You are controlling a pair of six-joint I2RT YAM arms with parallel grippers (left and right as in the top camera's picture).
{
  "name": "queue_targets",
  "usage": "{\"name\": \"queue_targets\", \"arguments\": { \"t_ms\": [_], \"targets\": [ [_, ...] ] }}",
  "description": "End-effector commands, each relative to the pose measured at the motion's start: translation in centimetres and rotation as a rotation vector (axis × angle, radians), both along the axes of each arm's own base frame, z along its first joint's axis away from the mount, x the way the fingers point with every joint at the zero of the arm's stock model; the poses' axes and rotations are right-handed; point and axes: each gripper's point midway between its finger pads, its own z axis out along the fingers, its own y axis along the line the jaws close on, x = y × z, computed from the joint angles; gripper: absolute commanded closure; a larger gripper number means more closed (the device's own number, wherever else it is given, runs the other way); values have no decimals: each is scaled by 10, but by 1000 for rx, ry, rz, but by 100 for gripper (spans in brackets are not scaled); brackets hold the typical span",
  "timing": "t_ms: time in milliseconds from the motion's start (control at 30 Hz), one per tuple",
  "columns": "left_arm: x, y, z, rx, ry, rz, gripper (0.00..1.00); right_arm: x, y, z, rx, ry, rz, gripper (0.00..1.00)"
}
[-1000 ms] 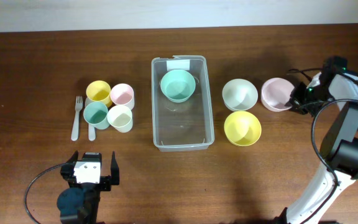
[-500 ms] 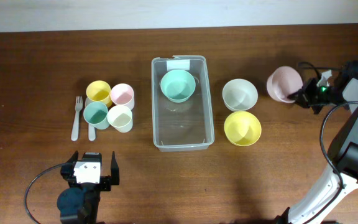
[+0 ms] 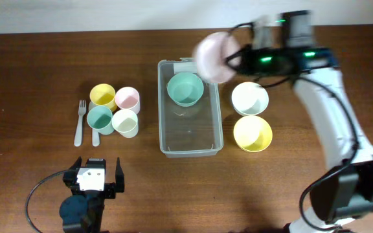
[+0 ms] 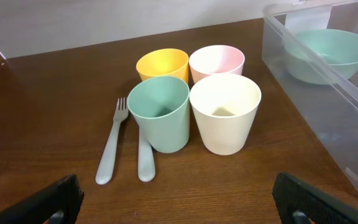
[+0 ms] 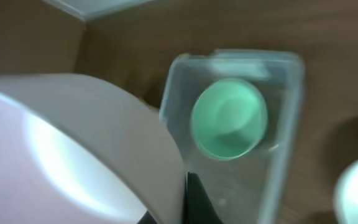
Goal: Pack container
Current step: 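Lift the pink bowl and stack it into the green bowl, then grasp the white bowl rim with the right gripper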
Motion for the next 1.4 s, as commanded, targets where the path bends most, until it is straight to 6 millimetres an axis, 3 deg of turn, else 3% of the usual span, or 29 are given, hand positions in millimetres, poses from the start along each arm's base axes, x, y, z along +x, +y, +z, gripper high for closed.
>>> {"name": "queue_targets", "arguments": {
  "t_ms": [0,100,267,367,467,533,600,633,800,900,967,1067,1100,1200,1267,1367],
  "targets": [
    [0,-2,-1,-17,-2,-8,0,19,14,-36,-161,-11,-78,96],
    [0,-2,-1,-17,-2,-8,0,27,30,-62,-203,-5,-68,96],
    [0,-2,-1,-17,-2,-8,0,38,51,-132,-234,84,-46,96],
    [0,-2,-1,-17,-2,-8,0,45,53,-147,-240,82,-50,96],
    [0,-2,-1,-17,-2,-8,0,48,54,-151,-236,74,-49,95],
    [0,-2,-1,-17,-2,-8,0,48,55,-151,-231,73,-45,83],
    [0,-2,-1,-17,-2,-8,0,46,65,-141,-196,43,25,80],
    [0,-2,-1,-17,-2,-8,0,45,71,-134,-170,30,60,71],
    [0,-2,-1,-17,-2,-8,0,35,76,-95,-78,65,115,76],
    [0,-2,-1,-17,-2,-8,0,31,48,-63,-95,89,87,79],
    [0,-2,-1,-17,-2,-8,0,30,7,-41,-146,109,9,79],
    [0,-2,-1,-17,-2,-8,0,25,-51,-26,-210,149,-120,78],
    [0,-2,-1,-17,-2,-8,0,21,-80,-26,-246,179,-186,75],
    [0,-2,-1,-17,-2,-8,0,14,-127,-36,-290,256,-282,69],
    [0,-2,-1,-17,-2,-8,0,9,-152,-53,-316,301,-295,66],
    [0,-2,-1,-17,-2,-8,0,8,-165,-81,-328,347,-306,60]
  ]
}}
